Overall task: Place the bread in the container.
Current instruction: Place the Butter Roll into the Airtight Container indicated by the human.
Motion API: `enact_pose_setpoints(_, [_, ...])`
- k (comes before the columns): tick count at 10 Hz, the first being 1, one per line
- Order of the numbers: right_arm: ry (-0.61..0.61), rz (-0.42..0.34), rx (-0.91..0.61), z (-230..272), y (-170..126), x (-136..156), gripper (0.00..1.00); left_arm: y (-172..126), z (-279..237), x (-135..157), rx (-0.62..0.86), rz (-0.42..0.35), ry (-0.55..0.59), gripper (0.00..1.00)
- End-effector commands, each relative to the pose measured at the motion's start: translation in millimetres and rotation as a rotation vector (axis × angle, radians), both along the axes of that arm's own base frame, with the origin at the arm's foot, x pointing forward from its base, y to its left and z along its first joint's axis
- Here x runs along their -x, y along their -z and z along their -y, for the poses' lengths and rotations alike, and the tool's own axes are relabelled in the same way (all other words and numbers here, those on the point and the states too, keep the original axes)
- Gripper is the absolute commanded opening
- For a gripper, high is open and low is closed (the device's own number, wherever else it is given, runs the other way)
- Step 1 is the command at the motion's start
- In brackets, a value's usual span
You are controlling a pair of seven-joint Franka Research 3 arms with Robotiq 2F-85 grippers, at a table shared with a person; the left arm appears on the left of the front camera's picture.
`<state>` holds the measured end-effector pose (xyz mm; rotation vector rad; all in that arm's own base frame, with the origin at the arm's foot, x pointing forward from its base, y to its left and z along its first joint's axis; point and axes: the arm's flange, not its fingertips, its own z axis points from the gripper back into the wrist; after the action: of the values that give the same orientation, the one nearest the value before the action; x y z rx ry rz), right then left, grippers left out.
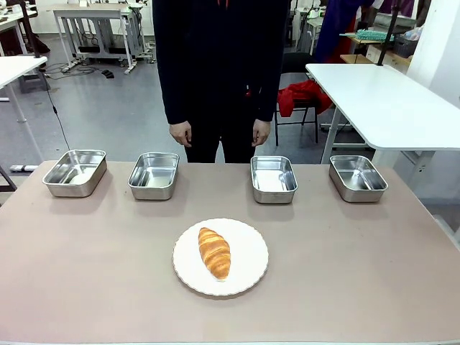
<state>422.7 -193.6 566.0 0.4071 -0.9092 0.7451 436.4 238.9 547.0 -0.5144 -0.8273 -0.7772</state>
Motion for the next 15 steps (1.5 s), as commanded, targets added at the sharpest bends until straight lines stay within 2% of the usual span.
enact_pose_setpoints(1, [0.000,0.002,-0.001,-0.1,-0.7,0.2,0.98,-0.8,-0.7,1.4,-0.001,0.005,0.003,1.00])
enact_pose_setpoints(15, [0.000,0.002,-0.001,-0.1,-0.7,0.2,0.98,-0.8,-0.7,1.4,-0.001,0.005,0.003,1.00])
